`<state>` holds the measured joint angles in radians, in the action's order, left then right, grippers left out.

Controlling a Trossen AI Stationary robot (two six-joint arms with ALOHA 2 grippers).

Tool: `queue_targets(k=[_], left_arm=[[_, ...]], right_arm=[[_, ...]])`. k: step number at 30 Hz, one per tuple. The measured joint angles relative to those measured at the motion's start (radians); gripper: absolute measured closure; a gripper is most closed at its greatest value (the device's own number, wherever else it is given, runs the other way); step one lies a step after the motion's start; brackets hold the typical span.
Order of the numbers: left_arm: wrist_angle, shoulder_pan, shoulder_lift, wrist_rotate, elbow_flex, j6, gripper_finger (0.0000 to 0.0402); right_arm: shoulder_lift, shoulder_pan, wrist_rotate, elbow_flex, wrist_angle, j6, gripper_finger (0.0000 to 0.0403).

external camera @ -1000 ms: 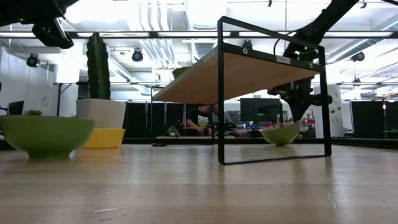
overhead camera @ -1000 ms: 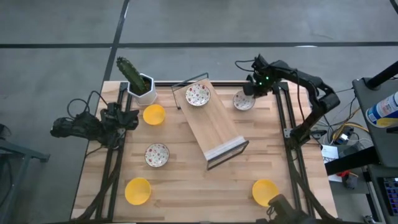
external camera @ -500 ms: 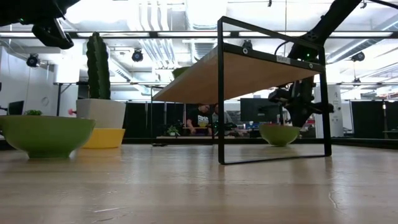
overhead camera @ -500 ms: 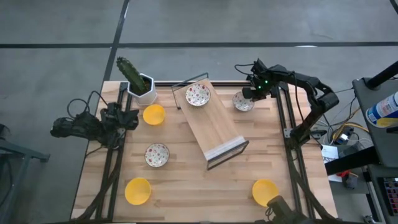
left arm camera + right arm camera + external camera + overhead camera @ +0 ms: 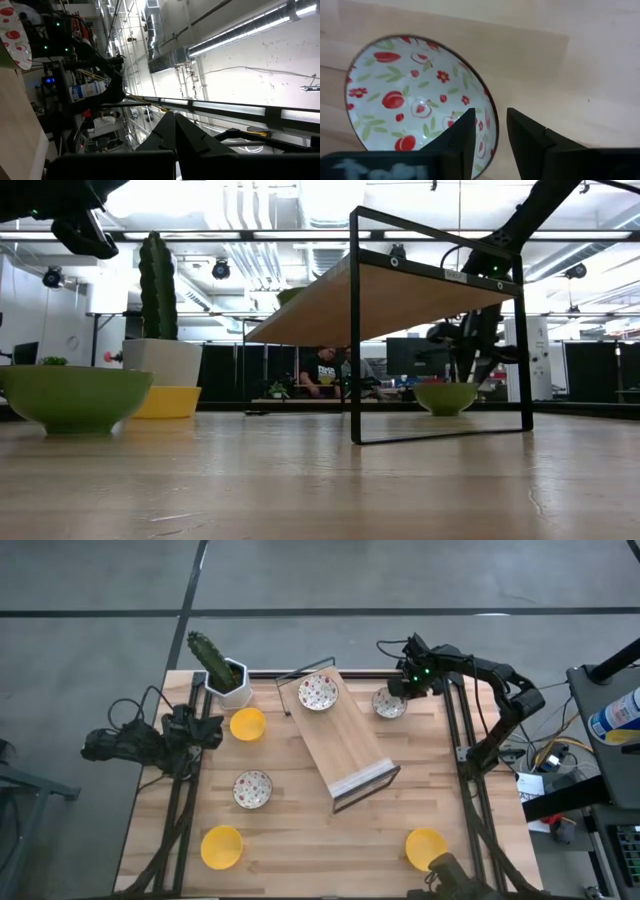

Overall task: Pick & Place Mini bowls
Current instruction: Stack the top white patterned bowl on the white patterned bowl on the shelf

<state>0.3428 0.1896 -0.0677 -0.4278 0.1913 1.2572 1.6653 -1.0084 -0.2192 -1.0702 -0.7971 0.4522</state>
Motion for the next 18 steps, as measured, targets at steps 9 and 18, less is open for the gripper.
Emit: queue_targets(k=[9, 18], left_arm=[[0.0, 0.0, 0.0, 0.0, 0.0, 0.0, 0.0401], [0.0, 0.0, 0.0, 0.0, 0.0, 0.0, 0.0401]], right_arm=[[0.0, 0.0, -0.02, 0.015, 0.03, 0.003, 0.0353], [-0.007, -0.002, -0.05, 0.061, 0.053, 0.008, 0.0391]])
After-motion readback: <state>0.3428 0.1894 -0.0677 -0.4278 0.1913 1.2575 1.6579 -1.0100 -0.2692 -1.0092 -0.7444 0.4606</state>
